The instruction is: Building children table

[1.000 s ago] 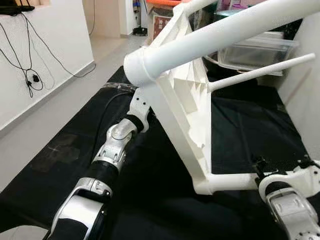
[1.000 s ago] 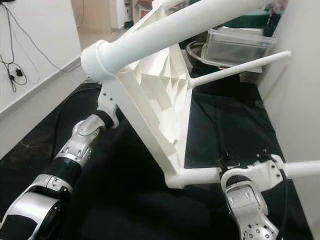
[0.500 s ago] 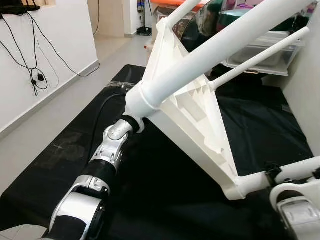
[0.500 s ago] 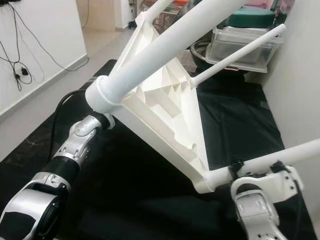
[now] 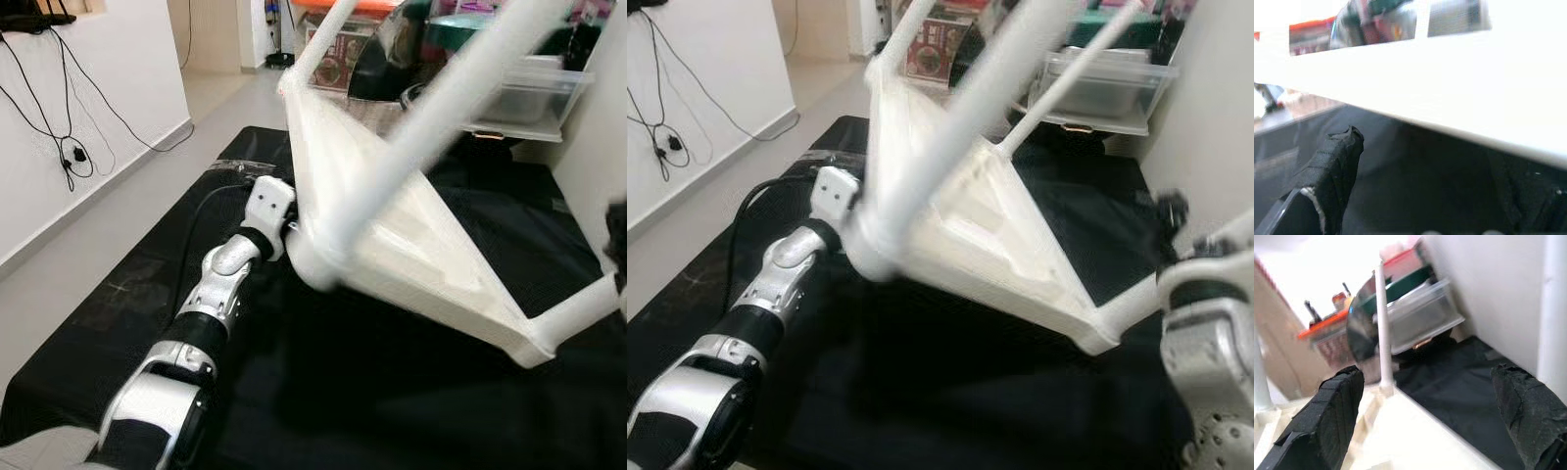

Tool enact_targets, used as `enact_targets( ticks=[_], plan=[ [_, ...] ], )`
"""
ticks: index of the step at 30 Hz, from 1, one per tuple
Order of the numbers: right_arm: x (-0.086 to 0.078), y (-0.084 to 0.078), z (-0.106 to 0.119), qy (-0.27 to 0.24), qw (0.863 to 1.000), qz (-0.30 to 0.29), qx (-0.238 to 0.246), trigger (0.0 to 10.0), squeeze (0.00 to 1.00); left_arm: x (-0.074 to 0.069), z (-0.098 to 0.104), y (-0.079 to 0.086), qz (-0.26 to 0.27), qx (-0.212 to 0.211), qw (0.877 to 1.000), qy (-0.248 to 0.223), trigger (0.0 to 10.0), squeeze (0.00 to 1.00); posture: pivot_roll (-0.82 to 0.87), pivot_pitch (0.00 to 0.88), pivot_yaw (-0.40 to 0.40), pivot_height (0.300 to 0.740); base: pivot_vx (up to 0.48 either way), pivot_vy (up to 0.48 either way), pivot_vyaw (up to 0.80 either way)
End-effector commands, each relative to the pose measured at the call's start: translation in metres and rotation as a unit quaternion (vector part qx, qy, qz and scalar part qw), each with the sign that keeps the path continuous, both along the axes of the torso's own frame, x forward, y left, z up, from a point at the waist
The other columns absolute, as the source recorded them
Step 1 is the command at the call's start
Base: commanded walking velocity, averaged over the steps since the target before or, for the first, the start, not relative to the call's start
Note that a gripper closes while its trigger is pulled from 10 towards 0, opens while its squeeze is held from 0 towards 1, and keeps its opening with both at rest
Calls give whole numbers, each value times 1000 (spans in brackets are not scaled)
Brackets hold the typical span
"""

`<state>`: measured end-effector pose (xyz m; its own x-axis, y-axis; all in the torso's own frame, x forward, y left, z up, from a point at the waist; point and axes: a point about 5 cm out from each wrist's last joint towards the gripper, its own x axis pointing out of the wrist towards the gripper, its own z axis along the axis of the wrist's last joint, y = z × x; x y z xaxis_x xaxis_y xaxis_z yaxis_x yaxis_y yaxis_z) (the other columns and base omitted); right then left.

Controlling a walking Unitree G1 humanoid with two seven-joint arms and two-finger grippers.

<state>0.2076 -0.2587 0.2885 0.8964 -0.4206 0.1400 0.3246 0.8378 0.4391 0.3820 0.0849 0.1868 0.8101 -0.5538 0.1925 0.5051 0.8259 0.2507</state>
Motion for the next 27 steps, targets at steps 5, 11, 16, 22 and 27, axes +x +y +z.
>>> enact_targets(
  ticks=[5,11,16,22,27],
  plan=[
    [2,-9,11,12,998,-8,-58,10000,0,1,28,-8,-13,-23,998,-58,10000,0,-12,0,-46,740,0,0,0],
    [12,5,16,-2,996,40,-77,10000,0,0,26,-8,-8,-31,998,-56,10000,0,-3,0,-48,740,0,0,0],
    [16,19,10,0,994,79,-77,10000,0,-1,25,-3,0,-36,998,-58,10000,0,4,0,-51,740,0,0,0],
    [19,30,-3,22,991,100,-81,10000,0,-4,26,8,17,-50,997,-64,10000,0,13,0,-54,740,0,0,0],
    [14,41,-9,28,981,155,-118,10000,0,-7,23,18,40,-56,996,-65,10000,0,20,0,-53,740,0,0,0]
  ],
)
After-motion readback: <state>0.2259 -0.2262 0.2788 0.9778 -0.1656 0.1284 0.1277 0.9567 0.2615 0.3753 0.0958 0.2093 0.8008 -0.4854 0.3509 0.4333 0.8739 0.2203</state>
